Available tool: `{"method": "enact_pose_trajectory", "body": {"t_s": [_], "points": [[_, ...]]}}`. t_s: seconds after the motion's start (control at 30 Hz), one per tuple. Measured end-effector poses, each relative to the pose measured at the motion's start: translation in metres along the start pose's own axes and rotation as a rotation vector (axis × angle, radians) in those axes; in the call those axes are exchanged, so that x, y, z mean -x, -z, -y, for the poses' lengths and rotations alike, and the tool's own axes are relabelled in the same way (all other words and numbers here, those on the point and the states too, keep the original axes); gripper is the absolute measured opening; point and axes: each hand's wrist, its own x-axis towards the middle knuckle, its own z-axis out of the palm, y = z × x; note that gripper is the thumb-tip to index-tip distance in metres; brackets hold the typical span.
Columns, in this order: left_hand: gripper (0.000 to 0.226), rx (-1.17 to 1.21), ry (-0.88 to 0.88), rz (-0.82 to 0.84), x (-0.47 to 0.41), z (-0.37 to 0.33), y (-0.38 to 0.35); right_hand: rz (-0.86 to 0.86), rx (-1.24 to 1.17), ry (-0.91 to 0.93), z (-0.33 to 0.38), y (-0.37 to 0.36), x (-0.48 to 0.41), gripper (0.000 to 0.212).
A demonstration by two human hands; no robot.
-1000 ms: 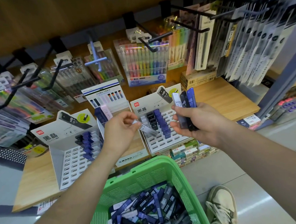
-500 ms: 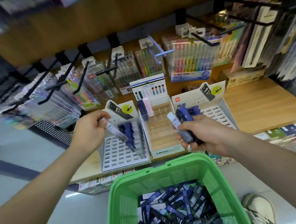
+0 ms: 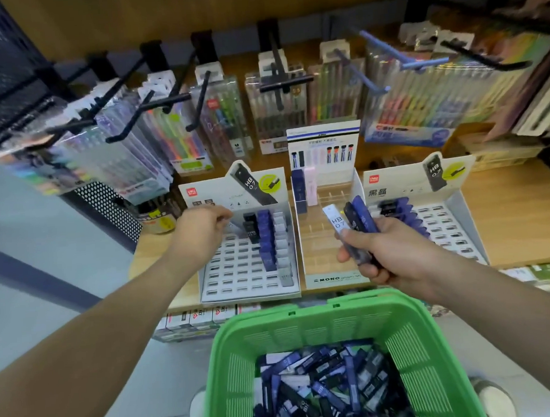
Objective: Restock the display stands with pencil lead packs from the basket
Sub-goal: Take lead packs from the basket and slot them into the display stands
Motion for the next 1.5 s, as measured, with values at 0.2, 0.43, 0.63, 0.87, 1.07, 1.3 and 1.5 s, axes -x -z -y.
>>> {"method": "enact_pose_trajectory", "body": {"t_s": [0.2,0.43,0.63,0.87,1.07,1.3,1.5], "points": [[0.025,-0.061,-0.079,0.077,-0.005,0.008,0.000,-0.010,-0.026,-0.045,0.001,-0.003,-0.002,0.022],[0.009,0.148,0.049,-0.072,-0.007,0.000,-0.007,0.010,-0.049,-0.060,0.000,-0.005,-0.001,0.024],[0.015,0.165,0.011,-0.083,-0.004,0.003,-0.008,0.029,-0.046,-0.055,0.000,-0.006,0.001,0.018],[0.021,0.062,-0.064,-0.058,-0.005,0.013,-0.007,0.034,-0.063,-0.055,-0.001,-0.008,0.002,0.020],[0.022,0.012,-0.146,0.014,-0.008,0.015,-0.002,0.043,-0.056,-0.066,0.001,-0.008,0.001,0.020],[0.012,0.120,-0.099,-0.091,-0.009,0.003,-0.012,0.053,-0.072,-0.082,-0.001,-0.007,0.002,0.019],[0.028,-0.071,-0.152,-0.025,-0.007,0.004,-0.015,0.080,-0.098,-0.093,0.003,-0.008,0.005,0.020]]}}
